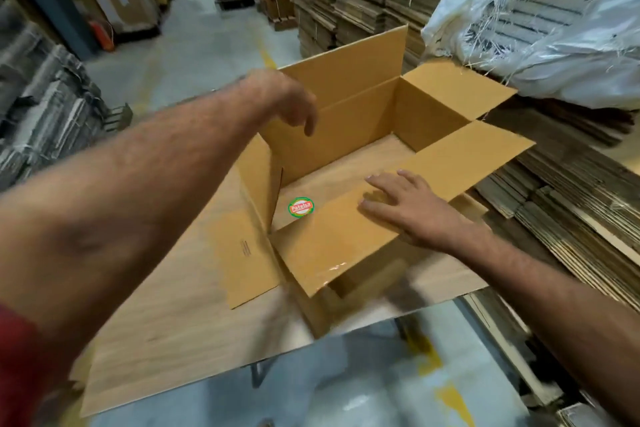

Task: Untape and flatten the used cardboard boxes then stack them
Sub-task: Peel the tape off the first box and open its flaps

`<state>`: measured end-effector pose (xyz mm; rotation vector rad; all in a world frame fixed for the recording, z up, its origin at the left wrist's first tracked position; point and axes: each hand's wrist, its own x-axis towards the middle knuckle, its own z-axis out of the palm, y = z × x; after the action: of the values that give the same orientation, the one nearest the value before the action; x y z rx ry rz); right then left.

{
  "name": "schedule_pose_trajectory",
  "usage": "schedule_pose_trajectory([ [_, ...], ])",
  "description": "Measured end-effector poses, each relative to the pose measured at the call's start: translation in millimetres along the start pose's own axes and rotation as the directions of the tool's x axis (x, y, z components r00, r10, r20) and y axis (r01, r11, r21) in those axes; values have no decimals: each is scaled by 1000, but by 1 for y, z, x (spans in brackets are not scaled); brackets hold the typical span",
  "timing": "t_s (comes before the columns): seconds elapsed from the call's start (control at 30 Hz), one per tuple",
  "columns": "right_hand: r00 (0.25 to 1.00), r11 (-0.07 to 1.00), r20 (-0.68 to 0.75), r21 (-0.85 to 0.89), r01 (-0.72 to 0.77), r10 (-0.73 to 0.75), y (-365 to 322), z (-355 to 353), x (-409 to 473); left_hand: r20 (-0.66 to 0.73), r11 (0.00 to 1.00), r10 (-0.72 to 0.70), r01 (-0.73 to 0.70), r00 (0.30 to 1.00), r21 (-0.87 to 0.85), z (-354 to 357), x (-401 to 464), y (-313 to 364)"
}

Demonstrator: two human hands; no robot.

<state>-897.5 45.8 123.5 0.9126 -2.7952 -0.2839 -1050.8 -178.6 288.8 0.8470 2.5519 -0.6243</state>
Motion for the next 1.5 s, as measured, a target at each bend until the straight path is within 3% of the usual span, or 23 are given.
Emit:
schedule_pose_trajectory([
  [0.07, 981, 997, -195, 66, 39, -25, 8, -23, 11, -6, 995, -35, 34, 999, -99, 9, -21, -35],
  [0.1, 977, 996, -211, 82, 29, -11, 12, -38, 20, 7, 989, -34, 35, 999, -141, 17, -32, -47],
  [0.2, 977, 976, 47, 54, -212, 210, 18, -74, 49, -30, 977, -12, 6, 999, -211, 42, -55, -76],
  [0.27, 891, 910, 212, 15, -414, 402, 20, -84, 66, -37, 985, -59, 52, 998, -166, 57, -63, -84],
  [0.33, 837, 842, 243, 116, -527, 490, 13, -91, 78, -45, 993, -101, 98, 994, -68, 72, -62, -82],
  [0.4, 842, 810, 237, 241, -534, 485, 0, -93, 85, -139, 995, -76, 83, 987, 47, 86, -58, -75],
  [0.5, 879, 834, 259, 294, -467, 401, -21, -88, 85, -303, 991, -79, 108, 950, 80, 104, -56, -69],
  [0.6, 871, 781, 156, 389, -488, 466, -18, -84, 87, -411, 978, -96, 163, 906, 130, 108, -60, -70],
  [0.73, 748, 666, 31, 433, -608, 663, 2, -109, 94, -556, 970, -219, 239, 802, -38, 97, -71, -82],
  [0.87, 701, 697, -163, 395, -599, 695, 12, -141, 111, -668, 930, -358, 312, 652, -195, 74, -89, -107],
  [0.93, 663, 684, -208, 386, -619, 719, 13, -166, 124, -721, 897, -432, 343, 543, -279, 57, -98, -111],
  [1.0, 657, 682, -214, 369, -631, 723, 17, -187, 134, -735, 871, -485, 335, 474, -360, 35, -102, -108],
  [1.07, 614, 694, -324, 355, -626, 720, 19, -227, 155, -745, 827, -550, 367, 377, -425, 2, -122, -130],
  [1.17, 607, 702, -352, 337, -628, 712, 22, -256, 163, -653, 792, -610, 382, 450, -476, -26, -128, -145],
  [1.27, 577, 703, -409, 311, -640, 707, 20, -283, 169, -685, 828, -548, 428, 480, -363, -41, -143, -153],
  [1.4, 540, 731, -506, 334, -595, 672, 22, -314, 174, -844, 898, -414, 306, 340, -316, -50, -154, -152],
  [1.5, 547, 749, -532, 304, -589, 647, 18, -323, 175, -789, 868, -496, 210, 361, -450, -51, -154, -164],
])
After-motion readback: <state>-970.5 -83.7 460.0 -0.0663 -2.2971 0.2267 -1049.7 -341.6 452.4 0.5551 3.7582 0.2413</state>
